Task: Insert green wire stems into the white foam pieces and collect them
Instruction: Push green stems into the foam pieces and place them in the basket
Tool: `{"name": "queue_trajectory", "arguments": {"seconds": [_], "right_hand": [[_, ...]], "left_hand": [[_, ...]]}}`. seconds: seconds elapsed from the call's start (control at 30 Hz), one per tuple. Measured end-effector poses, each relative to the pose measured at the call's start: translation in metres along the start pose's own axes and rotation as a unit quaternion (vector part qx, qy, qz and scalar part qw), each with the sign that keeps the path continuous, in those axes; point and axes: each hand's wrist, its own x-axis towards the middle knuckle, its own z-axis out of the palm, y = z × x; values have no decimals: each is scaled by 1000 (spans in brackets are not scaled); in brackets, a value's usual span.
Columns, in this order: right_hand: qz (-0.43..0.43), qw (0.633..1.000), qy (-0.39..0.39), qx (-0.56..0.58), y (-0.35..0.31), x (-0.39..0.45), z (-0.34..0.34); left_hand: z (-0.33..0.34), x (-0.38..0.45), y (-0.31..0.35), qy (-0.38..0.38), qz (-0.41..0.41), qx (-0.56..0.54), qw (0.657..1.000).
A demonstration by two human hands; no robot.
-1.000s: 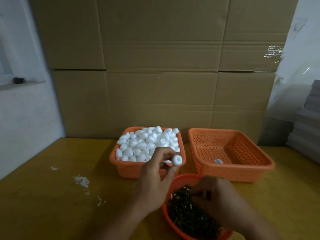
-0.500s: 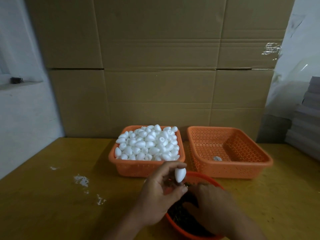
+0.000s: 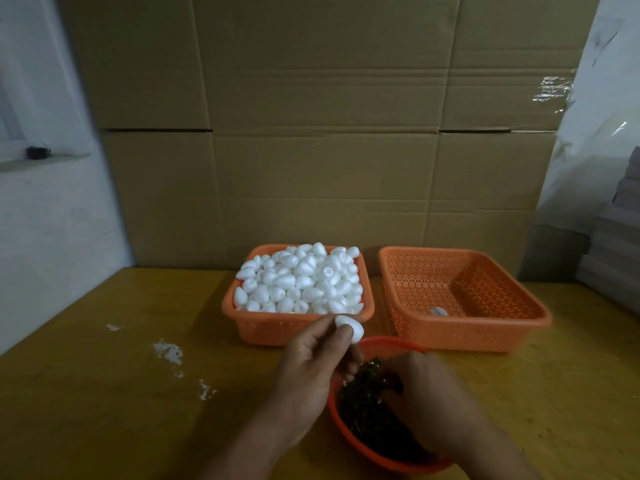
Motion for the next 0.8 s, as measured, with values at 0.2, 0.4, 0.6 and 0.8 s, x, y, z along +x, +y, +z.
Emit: {"name": "queue_trajectory", "arguments": {"seconds": [0.2,0.4,0.6,0.8], "right_hand": [[6,999,28,20,4,2,3],[-43,987,114,101,5,-2,-8],[-45,908,186,373,-7,-10,-23],[-90,778,242,573,-21,-17,-32]], "left_hand": [[-2,0,5,13,-85,-177,980],[-3,-2,11,23,-106,-217,970],[-2,-2,13,33,-123,-245,961],[-1,-2,14,24,-127,-243,961]]}}
